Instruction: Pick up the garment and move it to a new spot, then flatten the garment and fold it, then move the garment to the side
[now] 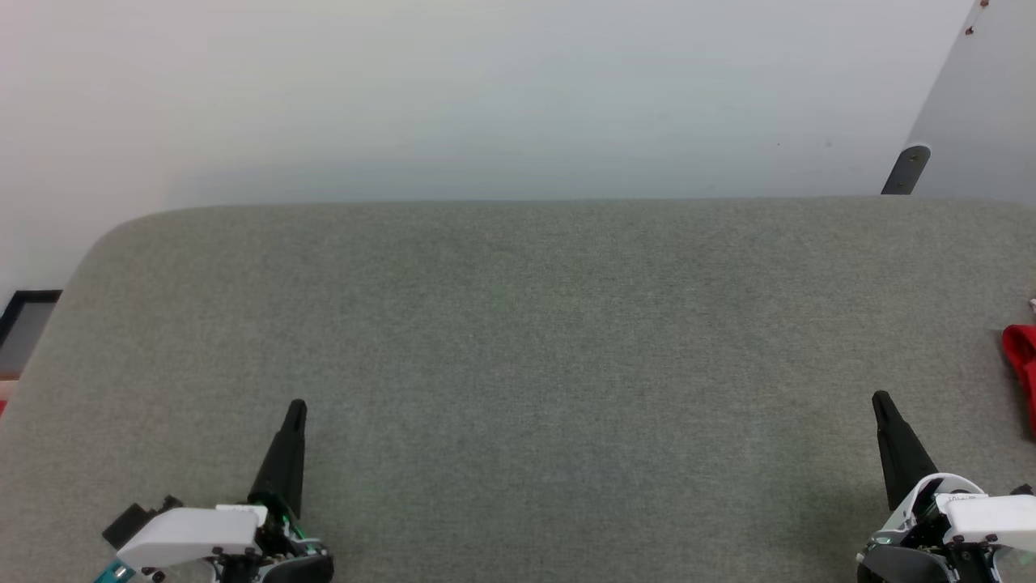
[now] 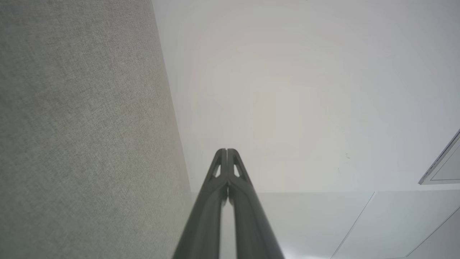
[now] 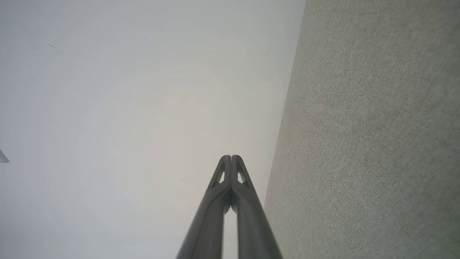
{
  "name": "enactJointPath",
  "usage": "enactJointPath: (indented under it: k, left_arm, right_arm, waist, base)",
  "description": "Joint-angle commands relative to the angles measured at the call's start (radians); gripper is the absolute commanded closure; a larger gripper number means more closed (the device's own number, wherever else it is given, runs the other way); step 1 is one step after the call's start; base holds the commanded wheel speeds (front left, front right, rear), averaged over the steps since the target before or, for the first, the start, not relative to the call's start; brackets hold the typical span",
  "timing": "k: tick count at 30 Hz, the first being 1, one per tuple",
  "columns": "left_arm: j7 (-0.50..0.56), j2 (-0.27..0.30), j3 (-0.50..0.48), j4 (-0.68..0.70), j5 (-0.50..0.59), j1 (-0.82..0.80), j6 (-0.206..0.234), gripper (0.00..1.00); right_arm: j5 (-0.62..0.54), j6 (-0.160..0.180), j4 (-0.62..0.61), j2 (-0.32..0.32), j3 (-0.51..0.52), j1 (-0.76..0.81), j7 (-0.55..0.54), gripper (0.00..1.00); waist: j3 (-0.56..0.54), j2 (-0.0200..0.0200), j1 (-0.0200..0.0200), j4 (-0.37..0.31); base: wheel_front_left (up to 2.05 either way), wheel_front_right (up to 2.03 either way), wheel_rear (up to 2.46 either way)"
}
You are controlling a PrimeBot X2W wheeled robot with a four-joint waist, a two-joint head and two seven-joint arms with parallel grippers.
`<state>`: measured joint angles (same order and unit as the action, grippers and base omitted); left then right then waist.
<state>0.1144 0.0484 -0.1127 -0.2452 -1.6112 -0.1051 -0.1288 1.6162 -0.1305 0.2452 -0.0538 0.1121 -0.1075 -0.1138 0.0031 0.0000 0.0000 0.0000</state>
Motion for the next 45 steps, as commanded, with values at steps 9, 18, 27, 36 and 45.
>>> enactJointPath:
  k: [9, 18, 27, 36, 45]
  left_arm:
    - [0.003, 0.000, -0.002, -0.001, -0.003, -0.010, -0.004, 1.00]
    - [0.003, 0.000, -0.002, -0.001, -0.003, -0.010, -0.004, 1.00]
    - [0.003, 0.000, -0.002, -0.001, -0.003, -0.010, -0.004, 1.00]
    - [0.003, 0.000, -0.002, -0.001, -0.003, -0.010, -0.004, 1.00]
    - [0.003, 0.000, -0.002, -0.001, -0.003, -0.010, -0.004, 1.00]
  right_arm:
    - [-0.004, 0.000, 0.001, 0.003, 0.002, -0.004, -0.001, 1.00]
    - [-0.004, 0.000, 0.001, 0.004, 0.002, -0.004, -0.002, 1.00]
    - [-0.003, 0.000, 0.001, 0.004, 0.002, -0.004, -0.002, 1.00]
    - [-0.003, 0.000, 0.001, 0.004, 0.002, -0.004, -0.002, 1.00]
    - [-0.003, 0.000, 0.001, 0.004, 0.003, -0.004, -0.002, 1.00]
  waist:
    - [0.000, 0.0000, 0.0000, 0.000]
    - [0.000, 0.0000, 0.0000, 0.000]
    - [0.000, 0.0000, 0.0000, 0.000]
    - [0.000, 0.0000, 0.0000, 0.000]
    - [0.000, 0.0000, 0.0000, 0.000]
  base:
    - [0.00, 0.00, 0.00]
    - [0.00, 0.00, 0.00]
    - [0.00, 0.00, 0.00]
    - [0.00, 0.00, 0.00]
    - [0.00, 0.00, 0.00]
